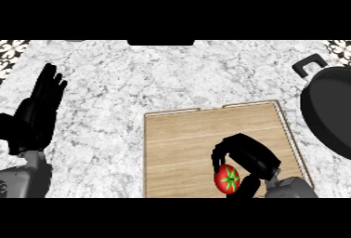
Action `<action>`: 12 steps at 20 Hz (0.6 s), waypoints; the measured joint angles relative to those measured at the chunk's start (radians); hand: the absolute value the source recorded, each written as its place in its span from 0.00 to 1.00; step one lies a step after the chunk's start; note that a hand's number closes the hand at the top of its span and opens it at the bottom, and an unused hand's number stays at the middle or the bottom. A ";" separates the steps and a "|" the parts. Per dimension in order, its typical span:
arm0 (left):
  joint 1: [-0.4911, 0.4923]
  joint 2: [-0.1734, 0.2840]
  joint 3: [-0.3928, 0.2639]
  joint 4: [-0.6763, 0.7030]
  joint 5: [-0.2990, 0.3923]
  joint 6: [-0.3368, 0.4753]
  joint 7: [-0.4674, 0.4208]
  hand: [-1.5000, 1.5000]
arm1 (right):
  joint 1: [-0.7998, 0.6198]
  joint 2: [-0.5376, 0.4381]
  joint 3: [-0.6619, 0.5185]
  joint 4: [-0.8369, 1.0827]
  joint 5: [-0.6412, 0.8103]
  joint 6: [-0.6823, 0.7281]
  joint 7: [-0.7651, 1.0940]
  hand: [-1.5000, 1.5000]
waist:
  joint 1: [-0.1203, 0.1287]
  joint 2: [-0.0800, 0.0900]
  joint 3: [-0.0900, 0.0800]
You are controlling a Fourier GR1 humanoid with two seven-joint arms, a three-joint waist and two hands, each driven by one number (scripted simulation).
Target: Pick the tomato from the tray and place it in the pot
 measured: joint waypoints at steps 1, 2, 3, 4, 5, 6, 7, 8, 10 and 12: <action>0.013 -0.006 -0.002 -0.013 0.001 -0.003 -0.002 0.50 | -0.003 0.004 -0.002 0.012 0.009 -0.006 -0.014 1.00 | 0.000 -0.001 -0.001; 0.011 -0.002 0.006 -0.006 0.007 -0.011 -0.004 0.50 | -0.014 0.004 -0.008 0.034 0.016 -0.013 -0.038 1.00 | 0.001 -0.002 -0.002; 0.008 0.005 0.018 -0.001 0.014 -0.019 -0.004 0.50 | 0.001 0.004 -0.002 0.016 0.026 -0.014 -0.040 1.00 | 0.000 -0.003 -0.002; 0.010 0.000 0.017 0.002 0.010 -0.018 -0.014 0.50 | -0.014 0.010 -0.010 0.033 0.030 -0.013 -0.049 1.00 | 0.000 -0.002 -0.002; 0.004 0.001 0.021 0.009 0.010 -0.021 -0.012 0.50 | -0.010 0.016 -0.011 0.020 0.035 -0.004 -0.038 1.00 | -0.001 -0.002 -0.002; -0.005 0.000 0.020 0.011 0.005 -0.015 -0.002 0.50 | -0.006 0.019 -0.013 0.020 0.042 -0.011 -0.044 1.00 | -0.001 -0.002 -0.002; -0.004 -0.003 0.020 0.022 0.003 -0.018 -0.018 0.50 | 0.017 0.007 -0.010 0.004 0.052 -0.021 -0.058 1.00 | -0.002 -0.002 -0.002; -0.003 -0.003 0.024 0.023 0.004 -0.017 -0.017 0.50 | 0.050 -0.010 -0.005 -0.050 0.057 -0.009 -0.043 1.00 | -0.004 -0.002 0.000; 0.007 0.003 0.030 0.016 0.001 -0.016 -0.016 0.50 | 0.149 -0.070 0.023 -0.144 0.089 -0.023 -0.058 1.00 | -0.014 -0.005 0.001; 0.002 0.005 0.036 0.019 -0.005 -0.006 -0.006 0.50 | 0.244 -0.143 0.053 -0.237 0.134 -0.036 -0.069 1.00 | -0.032 -0.010 0.000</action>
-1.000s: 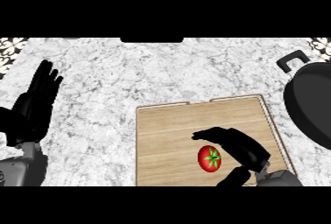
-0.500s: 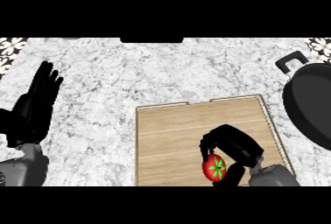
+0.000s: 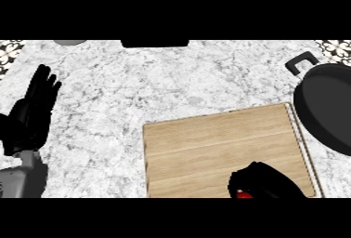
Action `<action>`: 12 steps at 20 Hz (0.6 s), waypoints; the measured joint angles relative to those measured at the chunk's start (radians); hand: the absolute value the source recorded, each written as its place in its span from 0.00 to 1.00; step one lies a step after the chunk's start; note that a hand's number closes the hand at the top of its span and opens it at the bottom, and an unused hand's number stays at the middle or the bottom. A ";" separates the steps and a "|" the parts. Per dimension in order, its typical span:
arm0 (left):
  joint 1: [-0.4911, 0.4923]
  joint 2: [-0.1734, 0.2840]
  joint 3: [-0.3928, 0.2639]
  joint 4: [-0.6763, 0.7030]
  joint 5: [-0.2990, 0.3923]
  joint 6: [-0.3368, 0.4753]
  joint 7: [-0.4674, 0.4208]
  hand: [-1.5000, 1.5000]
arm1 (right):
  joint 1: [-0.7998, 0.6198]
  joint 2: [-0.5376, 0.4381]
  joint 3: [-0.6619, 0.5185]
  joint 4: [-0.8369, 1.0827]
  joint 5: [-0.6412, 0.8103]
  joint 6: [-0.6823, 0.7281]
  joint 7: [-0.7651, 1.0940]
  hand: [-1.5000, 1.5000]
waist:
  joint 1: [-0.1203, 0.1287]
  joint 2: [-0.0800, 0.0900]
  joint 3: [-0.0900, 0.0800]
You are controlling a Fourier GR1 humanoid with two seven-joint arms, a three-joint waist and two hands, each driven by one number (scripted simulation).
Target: Pick the tomato from the tray and place it in the pot
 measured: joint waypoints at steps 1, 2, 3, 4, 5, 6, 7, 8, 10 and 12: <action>0.007 -0.002 0.002 -0.002 -0.002 0.004 -0.004 0.50 | 0.052 -0.039 0.010 -0.050 0.021 -0.005 -0.002 1.00 | -0.007 -0.002 0.000; 0.010 0.001 0.008 -0.001 0.001 0.003 -0.004 0.50 | 0.110 -0.080 0.010 -0.103 0.034 -0.008 -0.004 1.00 | -0.012 -0.001 0.001; 0.012 0.011 0.017 -0.006 0.007 -0.002 0.002 0.50 | 0.171 -0.121 0.002 -0.154 0.041 -0.020 -0.015 1.00 | -0.015 -0.001 0.001; 0.025 0.012 0.022 -0.007 0.013 -0.009 -0.004 0.50 | 0.232 -0.151 -0.012 -0.211 0.041 -0.033 -0.019 1.00 | -0.016 -0.001 0.002; 0.028 0.007 0.017 -0.016 0.010 -0.005 -0.003 0.50 | 0.290 -0.174 -0.031 -0.264 0.033 -0.049 -0.026 1.00 | -0.017 0.000 0.002; 0.032 0.008 0.019 -0.021 0.013 -0.007 -0.001 0.50 | 0.339 -0.185 -0.054 -0.313 0.018 -0.068 -0.032 1.00 | -0.018 0.001 0.003; 0.033 0.006 0.018 -0.018 0.010 -0.004 -0.001 0.50 | 0.375 -0.184 -0.084 -0.354 -0.012 -0.087 -0.039 1.00 | -0.023 0.001 0.003; 0.037 0.013 0.025 -0.019 0.013 -0.009 -0.003 0.50 | 0.416 -0.181 -0.116 -0.395 -0.040 -0.108 -0.046 1.00 | -0.028 0.001 0.003; 0.040 0.008 0.023 -0.022 0.012 -0.007 -0.004 0.50 | 0.475 -0.168 -0.193 -0.461 -0.101 -0.148 -0.056 1.00 | -0.031 0.001 0.004; 0.041 0.010 0.024 -0.028 0.014 -0.008 0.001 0.50 | 0.524 -0.136 -0.260 -0.513 -0.173 -0.183 -0.065 1.00 | -0.031 0.002 0.004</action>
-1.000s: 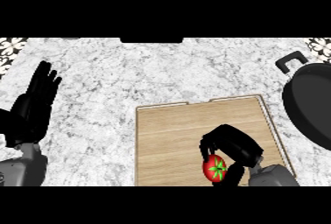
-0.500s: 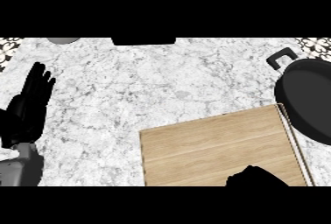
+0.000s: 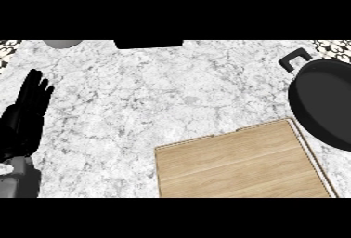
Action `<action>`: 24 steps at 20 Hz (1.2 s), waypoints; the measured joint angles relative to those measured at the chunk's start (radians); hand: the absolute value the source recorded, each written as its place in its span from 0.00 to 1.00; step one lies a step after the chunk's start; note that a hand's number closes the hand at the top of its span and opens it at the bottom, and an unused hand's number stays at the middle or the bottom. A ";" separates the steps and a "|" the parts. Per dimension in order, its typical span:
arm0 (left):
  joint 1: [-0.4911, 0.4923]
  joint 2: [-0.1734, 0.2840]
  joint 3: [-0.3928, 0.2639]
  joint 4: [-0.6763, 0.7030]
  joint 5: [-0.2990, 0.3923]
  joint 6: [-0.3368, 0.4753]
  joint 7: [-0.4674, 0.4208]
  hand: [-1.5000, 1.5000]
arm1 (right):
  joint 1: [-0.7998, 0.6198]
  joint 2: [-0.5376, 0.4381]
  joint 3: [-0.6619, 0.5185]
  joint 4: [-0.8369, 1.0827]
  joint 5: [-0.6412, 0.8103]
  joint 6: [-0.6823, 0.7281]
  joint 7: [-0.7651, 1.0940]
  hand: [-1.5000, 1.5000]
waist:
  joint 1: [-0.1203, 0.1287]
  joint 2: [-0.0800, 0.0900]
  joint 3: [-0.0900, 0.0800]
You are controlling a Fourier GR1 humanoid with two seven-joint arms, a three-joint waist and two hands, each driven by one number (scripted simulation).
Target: Pick the tomato from the tray and place it in the pot
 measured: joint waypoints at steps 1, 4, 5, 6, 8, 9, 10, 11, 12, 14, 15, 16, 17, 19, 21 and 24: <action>0.006 -0.003 0.000 0.001 -0.001 0.000 -0.008 0.50 | 0.015 0.016 -0.035 -0.010 -0.023 -0.018 -0.008 1.00 | 0.000 0.000 0.000; -0.010 -0.015 -0.014 0.005 -0.016 0.014 -0.006 0.50 | 0.025 0.061 -0.149 -0.024 -0.094 -0.060 -0.022 1.00 | 0.004 0.003 0.000; -0.008 -0.015 -0.015 0.002 -0.014 0.012 -0.006 0.50 | 0.029 0.072 -0.190 -0.026 -0.127 -0.066 -0.025 1.00 | 0.007 0.004 0.000; -0.009 -0.016 -0.019 0.001 -0.015 0.009 -0.007 0.50 | 0.019 0.087 -0.221 -0.031 -0.159 -0.070 -0.015 1.00 | 0.013 0.005 0.000; -0.015 -0.018 -0.027 0.000 -0.021 0.010 -0.008 0.50 | 0.000 0.098 -0.304 -0.035 -0.243 -0.065 0.006 1.00 | 0.023 0.007 0.000; -0.023 -0.015 -0.024 0.007 -0.017 0.006 -0.007 0.50 | -0.015 0.096 -0.353 -0.040 -0.289 -0.061 0.019 1.00 | 0.027 0.008 0.000; -0.030 -0.015 -0.026 0.010 -0.019 0.006 -0.004 0.50 | -0.026 0.087 -0.410 -0.045 -0.348 -0.048 0.035 1.00 | 0.030 0.009 0.000; -0.029 -0.020 -0.032 0.007 -0.024 0.010 -0.004 0.50 | -0.040 0.075 -0.467 -0.045 -0.407 -0.033 0.054 1.00 | 0.034 0.009 0.000; -0.041 -0.022 -0.035 0.021 -0.027 0.010 -0.005 0.50 | -0.056 0.065 -0.513 -0.048 -0.461 -0.020 0.084 1.00 | 0.037 0.010 0.000; -0.053 -0.013 -0.029 0.027 -0.019 0.000 0.001 0.50 | -0.108 0.031 -0.602 -0.005 -0.563 0.007 0.123 1.00 | 0.046 0.011 0.000; -0.057 -0.016 -0.033 0.023 -0.020 0.002 0.007 0.50 | -0.143 0.007 -0.641 0.026 -0.614 0.021 0.143 1.00 | 0.050 0.011 0.000; -0.055 -0.021 -0.035 0.026 -0.023 0.004 0.001 0.50 | -0.166 -0.009 -0.669 0.041 -0.657 0.038 0.171 1.00 | 0.053 0.012 0.000; -0.059 -0.026 -0.039 0.031 -0.026 0.007 -0.001 0.50 | -0.197 -0.031 -0.697 0.073 -0.695 0.054 0.188 1.00 | 0.055 0.012 0.000; -0.070 -0.022 -0.034 0.033 -0.022 0.004 0.007 0.50 | -0.267 -0.068 -0.719 0.159 -0.714 0.068 0.209 1.00 | 0.061 0.013 0.000; -0.059 -0.025 -0.037 0.030 -0.022 -0.002 -0.003 0.50 | -0.341 -0.110 -0.734 0.226 -0.751 0.088 0.256 1.00 | 0.066 0.013 0.000; -0.050 -0.039 -0.051 0.024 -0.029 -0.001 -0.010 0.50 | -0.434 -0.122 -0.706 0.362 -0.715 0.090 0.233 1.00 | 0.070 0.014 0.000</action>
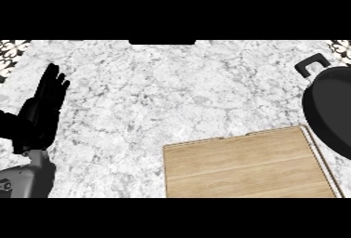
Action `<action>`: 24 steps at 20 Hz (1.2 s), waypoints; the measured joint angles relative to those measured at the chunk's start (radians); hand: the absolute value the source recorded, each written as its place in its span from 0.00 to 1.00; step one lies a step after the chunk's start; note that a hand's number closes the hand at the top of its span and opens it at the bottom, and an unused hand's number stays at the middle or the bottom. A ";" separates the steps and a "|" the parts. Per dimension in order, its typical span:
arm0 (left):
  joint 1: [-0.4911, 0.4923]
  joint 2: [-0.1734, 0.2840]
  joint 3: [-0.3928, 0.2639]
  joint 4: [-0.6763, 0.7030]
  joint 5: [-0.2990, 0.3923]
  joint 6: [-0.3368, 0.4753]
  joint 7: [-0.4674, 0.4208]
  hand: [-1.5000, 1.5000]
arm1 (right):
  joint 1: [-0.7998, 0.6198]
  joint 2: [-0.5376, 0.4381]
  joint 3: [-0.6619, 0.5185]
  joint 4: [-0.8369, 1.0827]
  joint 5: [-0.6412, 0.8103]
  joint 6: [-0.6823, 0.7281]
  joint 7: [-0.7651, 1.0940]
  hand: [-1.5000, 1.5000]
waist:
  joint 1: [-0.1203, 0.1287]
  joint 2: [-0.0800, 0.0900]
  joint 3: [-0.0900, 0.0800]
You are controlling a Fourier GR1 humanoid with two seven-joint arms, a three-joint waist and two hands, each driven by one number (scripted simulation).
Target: Pick the tomato from the tray and place it in the pot
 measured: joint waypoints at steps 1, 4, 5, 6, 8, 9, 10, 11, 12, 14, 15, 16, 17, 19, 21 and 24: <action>0.008 0.007 0.005 -0.006 0.006 -0.010 0.001 0.50 | -0.025 -0.005 -0.001 0.045 -0.003 0.007 -0.007 1.00 | 0.001 0.000 0.000; -0.006 0.009 0.008 0.002 0.004 -0.010 0.000 0.50 | -0.115 -0.005 0.033 0.169 0.040 -0.012 -0.046 1.00 | 0.004 0.001 0.000; -0.015 0.012 0.010 0.003 0.006 -0.011 0.009 0.50 | -0.121 -0.015 0.031 0.186 0.094 -0.041 -0.074 1.00 | 0.006 0.003 0.001; -0.016 0.011 0.010 0.007 0.011 -0.015 0.005 0.50 | -0.135 -0.031 0.026 0.213 0.144 -0.070 -0.095 1.00 | 0.010 0.004 0.001; -0.023 0.010 0.008 0.008 0.014 -0.018 0.011 0.50 | -0.162 -0.048 0.039 0.259 0.255 -0.144 -0.123 1.00 | 0.018 0.007 0.001; -0.027 0.014 0.011 0.014 0.016 -0.022 0.009 0.50 | -0.181 -0.053 0.051 0.299 0.304 -0.180 -0.145 1.00 | 0.021 0.008 0.001; -0.021 0.010 0.008 0.011 0.016 -0.023 0.005 0.50 | -0.202 -0.055 0.067 0.344 0.352 -0.215 -0.166 1.00 | 0.024 0.008 0.002; -0.026 0.009 0.006 0.014 0.013 -0.021 0.007 0.50 | -0.232 -0.062 0.080 0.399 0.389 -0.243 -0.187 1.00 | 0.025 0.008 0.002; -0.035 0.009 0.004 0.011 0.011 -0.018 0.017 0.50 | -0.261 -0.062 0.099 0.453 0.425 -0.271 -0.209 1.00 | 0.025 0.008 0.002; -0.032 0.009 0.005 0.005 0.011 -0.016 0.024 0.50 | -0.335 -0.067 0.129 0.582 0.479 -0.316 -0.255 1.00 | 0.027 0.007 0.002; -0.042 0.007 0.004 0.008 0.009 -0.013 0.027 0.50 | -0.372 -0.075 0.136 0.652 0.497 -0.332 -0.288 1.00 | 0.026 0.008 0.002; -0.040 0.007 0.006 0.008 0.006 -0.010 0.025 0.50 | -0.406 -0.073 0.150 0.714 0.516 -0.349 -0.314 1.00 | 0.025 0.007 0.002; -0.042 0.002 0.005 0.022 0.003 -0.008 0.014 0.50 | -0.440 -0.070 0.164 0.772 0.536 -0.367 -0.333 1.00 | 0.022 0.006 0.002; -0.040 -0.001 0.003 0.027 0.003 -0.011 0.009 0.50 | -0.479 -0.056 0.182 0.867 0.550 -0.370 -0.360 1.00 | 0.019 0.006 0.002; -0.041 0.001 0.002 0.027 -0.001 -0.011 0.005 0.50 | -0.536 -0.055 0.196 0.977 0.564 -0.361 -0.364 0.00 | 0.023 0.007 0.002; -0.047 0.006 0.009 0.031 0.008 -0.020 0.005 0.50 | -0.598 -0.049 0.204 1.125 0.559 -0.317 -0.395 0.00 | 0.026 0.008 0.002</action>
